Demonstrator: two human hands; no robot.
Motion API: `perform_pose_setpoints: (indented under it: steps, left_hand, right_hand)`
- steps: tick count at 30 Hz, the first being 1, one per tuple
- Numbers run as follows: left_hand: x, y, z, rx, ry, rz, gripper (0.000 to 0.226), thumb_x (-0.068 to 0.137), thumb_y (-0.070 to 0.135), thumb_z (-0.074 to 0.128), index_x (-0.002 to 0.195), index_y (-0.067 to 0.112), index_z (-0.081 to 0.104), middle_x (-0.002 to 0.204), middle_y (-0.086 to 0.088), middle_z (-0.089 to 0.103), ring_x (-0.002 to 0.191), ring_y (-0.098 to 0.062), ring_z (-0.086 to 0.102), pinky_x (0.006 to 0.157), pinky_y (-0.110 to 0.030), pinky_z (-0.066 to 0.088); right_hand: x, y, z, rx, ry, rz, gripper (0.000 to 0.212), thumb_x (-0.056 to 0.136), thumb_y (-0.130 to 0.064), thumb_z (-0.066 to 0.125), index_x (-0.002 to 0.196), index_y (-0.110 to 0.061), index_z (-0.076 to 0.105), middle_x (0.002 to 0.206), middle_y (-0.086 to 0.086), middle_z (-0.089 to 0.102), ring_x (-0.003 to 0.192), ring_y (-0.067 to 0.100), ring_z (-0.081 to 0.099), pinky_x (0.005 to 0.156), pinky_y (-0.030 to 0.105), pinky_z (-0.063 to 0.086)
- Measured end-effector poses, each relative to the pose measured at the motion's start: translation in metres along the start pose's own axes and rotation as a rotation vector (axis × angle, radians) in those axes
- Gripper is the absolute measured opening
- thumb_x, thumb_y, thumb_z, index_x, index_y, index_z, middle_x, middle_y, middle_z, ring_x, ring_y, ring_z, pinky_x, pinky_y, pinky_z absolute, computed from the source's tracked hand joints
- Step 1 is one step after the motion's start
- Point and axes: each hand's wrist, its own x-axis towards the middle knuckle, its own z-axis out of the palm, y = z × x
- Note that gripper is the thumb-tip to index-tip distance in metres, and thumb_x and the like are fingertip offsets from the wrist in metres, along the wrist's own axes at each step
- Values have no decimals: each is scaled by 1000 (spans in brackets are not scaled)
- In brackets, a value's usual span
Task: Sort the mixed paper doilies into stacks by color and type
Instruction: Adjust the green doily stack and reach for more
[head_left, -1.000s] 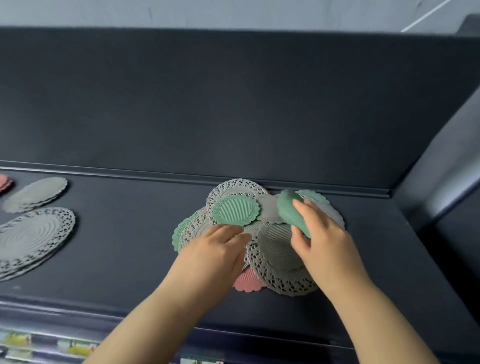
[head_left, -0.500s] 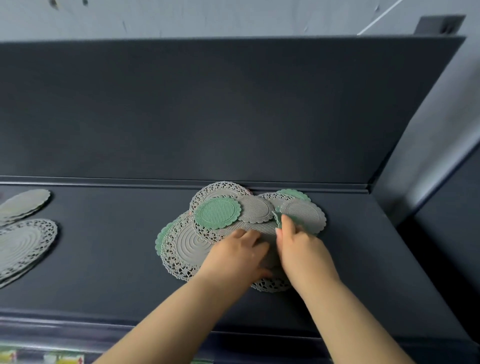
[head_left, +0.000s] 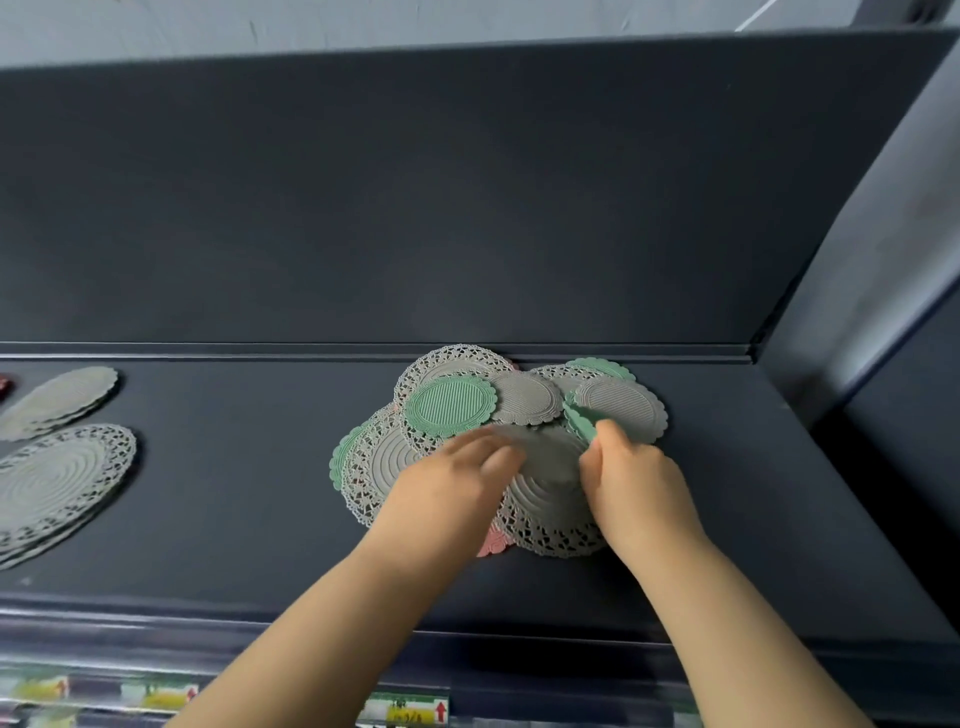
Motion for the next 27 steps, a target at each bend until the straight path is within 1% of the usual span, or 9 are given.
perform_pose_setpoints:
  steps: [4,7,9,12,14,17,21,24,27]
  left_hand:
    - [-10,-13,-26,-85,149,-74,33,77,1,43,98,4,68,97,-6,70,97,-24,65,80,-33,54]
    - [-23,-31,-38,-62,222,-157,26,82,3,49,99,3,69,103,-5,70,104,-22,63,94,-26,45]
    - [-35,-47,-46,-58,246,-208,22,81,6,56,98,3,70,103,-5,70,104,-22,63,95,-23,41]
    - [-53,-72,-55,-46,257,-238,20,82,11,59,97,4,71,102,-5,70,104,-22,63,94,-26,44]
    - [-74,-98,-66,-37,268,-266,20,84,14,58,95,4,71,100,-5,70,102,-22,64,93,-27,45]
    - [-110,-143,-84,-17,264,-322,21,83,18,60,93,3,71,99,-6,71,101,-23,64,93,-22,40]
    - [-163,-206,-112,7,261,-402,21,80,17,63,92,3,73,98,-7,71,99,-23,65,92,-24,42]
    - [-201,-251,-133,48,260,-430,22,80,19,63,91,4,74,97,-7,72,97,-24,66,92,-25,41]
    - [-233,-292,-149,76,248,-433,21,81,20,62,90,6,74,96,-4,72,97,-23,65,91,-24,42]
  right_hand:
    - [-3,-20,-9,230,210,114,14,92,-12,39,79,-9,43,48,-4,28,41,20,27,40,28,13]
    - [-3,-49,-15,395,268,71,18,91,-14,39,89,-4,53,48,-1,36,43,23,34,42,31,24]
    - [-5,-77,-14,433,266,4,24,93,-16,40,103,-4,58,51,4,45,45,25,42,44,31,33]
    - [-9,-112,-8,482,251,-37,27,94,-18,42,112,-7,59,52,-2,45,43,6,39,41,14,26]
    - [-11,-143,5,545,209,-63,28,94,-19,42,115,-8,58,53,-6,43,46,-1,39,46,16,31]
    - [-15,-196,24,576,153,-106,28,94,-20,42,115,-10,58,58,-6,47,49,7,42,50,18,30]
    - [-19,-281,51,566,116,-203,28,94,-15,43,115,-6,58,57,-7,45,46,4,40,50,14,33]
    - [-25,-342,72,587,78,-255,29,95,-17,41,118,-7,55,70,0,50,56,18,46,53,21,28]
    - [-28,-393,92,599,37,-289,33,96,-21,37,123,-8,51,79,3,56,67,18,52,55,23,32]
